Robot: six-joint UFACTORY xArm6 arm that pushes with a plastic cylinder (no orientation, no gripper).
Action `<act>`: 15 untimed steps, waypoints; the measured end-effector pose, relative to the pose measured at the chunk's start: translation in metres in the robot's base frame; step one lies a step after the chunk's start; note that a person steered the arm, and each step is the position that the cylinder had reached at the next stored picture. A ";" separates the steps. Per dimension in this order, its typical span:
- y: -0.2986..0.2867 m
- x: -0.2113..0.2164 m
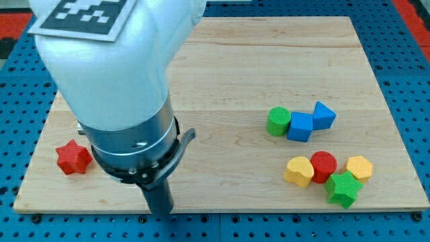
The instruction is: Separate the red circle and yellow heart
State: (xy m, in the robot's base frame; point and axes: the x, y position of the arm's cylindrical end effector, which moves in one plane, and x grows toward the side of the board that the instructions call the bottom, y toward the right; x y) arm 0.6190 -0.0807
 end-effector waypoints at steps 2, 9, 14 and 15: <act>0.123 -0.001; 0.211 -0.001; 0.153 -0.104; 0.266 -0.119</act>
State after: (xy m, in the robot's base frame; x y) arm 0.4996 0.1854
